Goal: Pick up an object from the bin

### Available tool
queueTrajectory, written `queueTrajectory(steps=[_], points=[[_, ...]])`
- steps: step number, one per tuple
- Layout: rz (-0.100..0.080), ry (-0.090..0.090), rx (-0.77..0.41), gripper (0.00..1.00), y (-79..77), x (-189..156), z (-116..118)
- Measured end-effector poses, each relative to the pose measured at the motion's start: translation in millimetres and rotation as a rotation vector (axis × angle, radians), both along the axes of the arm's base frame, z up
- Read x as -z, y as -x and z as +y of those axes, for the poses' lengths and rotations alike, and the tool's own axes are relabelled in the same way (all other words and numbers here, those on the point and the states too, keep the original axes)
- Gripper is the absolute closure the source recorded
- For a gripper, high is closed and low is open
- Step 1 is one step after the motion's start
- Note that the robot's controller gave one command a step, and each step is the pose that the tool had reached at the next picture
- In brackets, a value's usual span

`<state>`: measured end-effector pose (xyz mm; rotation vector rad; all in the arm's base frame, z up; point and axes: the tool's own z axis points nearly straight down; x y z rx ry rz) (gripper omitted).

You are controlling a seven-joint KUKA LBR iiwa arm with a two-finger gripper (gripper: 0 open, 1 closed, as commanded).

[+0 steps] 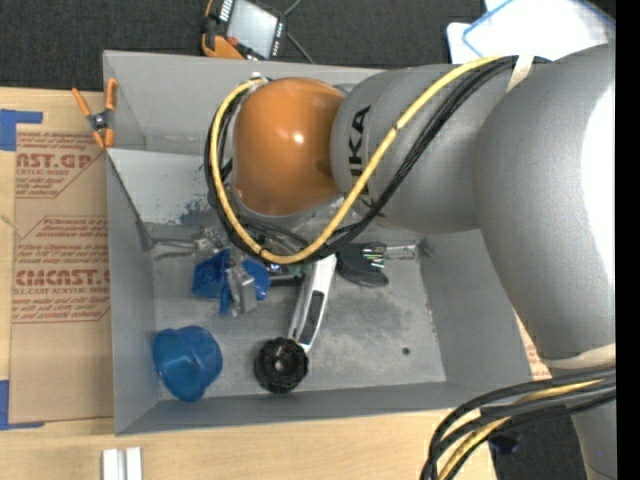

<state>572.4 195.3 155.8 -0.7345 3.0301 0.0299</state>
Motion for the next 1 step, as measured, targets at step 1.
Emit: queueTrajectory(steps=[1], points=[[0.008, 0.001, 0.029, 1.00, -4.7, 19.8, -11.7]])
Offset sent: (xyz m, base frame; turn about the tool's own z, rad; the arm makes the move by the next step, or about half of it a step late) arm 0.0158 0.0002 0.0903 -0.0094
